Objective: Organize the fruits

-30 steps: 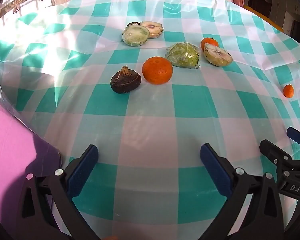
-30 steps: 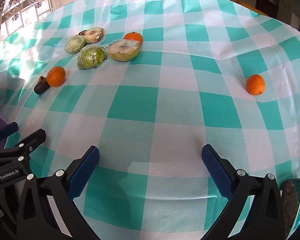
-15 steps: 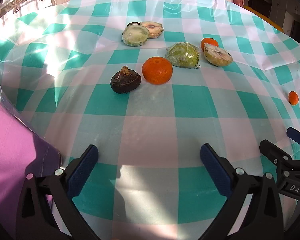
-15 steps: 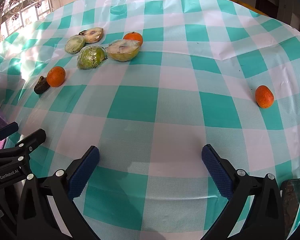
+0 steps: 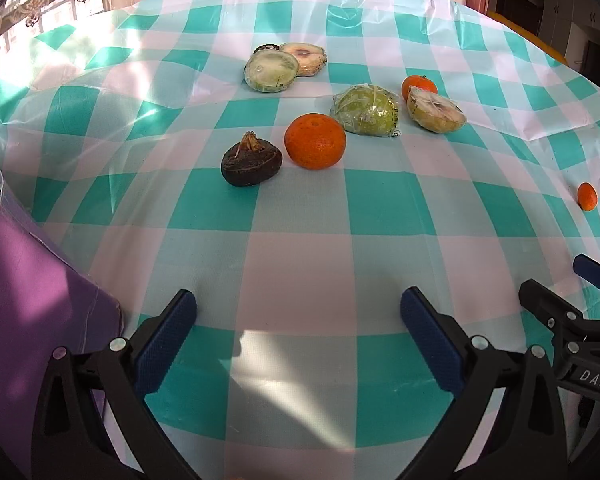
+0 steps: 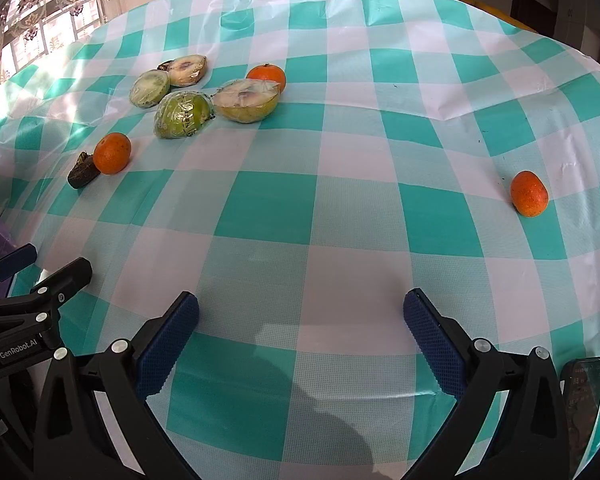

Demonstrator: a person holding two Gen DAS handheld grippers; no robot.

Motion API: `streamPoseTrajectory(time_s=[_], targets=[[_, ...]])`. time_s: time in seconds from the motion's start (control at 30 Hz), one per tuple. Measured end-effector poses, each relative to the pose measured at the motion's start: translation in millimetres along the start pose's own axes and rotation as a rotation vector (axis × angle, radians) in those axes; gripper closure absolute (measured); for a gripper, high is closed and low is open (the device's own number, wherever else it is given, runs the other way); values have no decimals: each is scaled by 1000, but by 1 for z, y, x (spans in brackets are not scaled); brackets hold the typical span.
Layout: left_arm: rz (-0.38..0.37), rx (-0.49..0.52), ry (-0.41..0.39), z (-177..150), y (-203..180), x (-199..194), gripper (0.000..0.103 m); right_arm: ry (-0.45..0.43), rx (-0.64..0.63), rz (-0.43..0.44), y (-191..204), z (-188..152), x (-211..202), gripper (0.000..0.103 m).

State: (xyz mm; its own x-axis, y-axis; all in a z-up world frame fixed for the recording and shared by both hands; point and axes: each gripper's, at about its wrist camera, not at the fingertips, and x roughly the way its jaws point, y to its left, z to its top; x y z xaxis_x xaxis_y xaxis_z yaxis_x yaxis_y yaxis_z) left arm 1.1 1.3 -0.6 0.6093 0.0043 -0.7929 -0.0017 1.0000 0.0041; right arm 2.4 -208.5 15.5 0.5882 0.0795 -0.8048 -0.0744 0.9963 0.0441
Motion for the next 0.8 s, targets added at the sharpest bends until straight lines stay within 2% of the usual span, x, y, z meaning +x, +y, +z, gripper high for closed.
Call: streamPoseTrajectory(time_s=[0.8], targets=[[0,0,0,0,1,0,1,0,-1,-1,1,-1,-1,4]])
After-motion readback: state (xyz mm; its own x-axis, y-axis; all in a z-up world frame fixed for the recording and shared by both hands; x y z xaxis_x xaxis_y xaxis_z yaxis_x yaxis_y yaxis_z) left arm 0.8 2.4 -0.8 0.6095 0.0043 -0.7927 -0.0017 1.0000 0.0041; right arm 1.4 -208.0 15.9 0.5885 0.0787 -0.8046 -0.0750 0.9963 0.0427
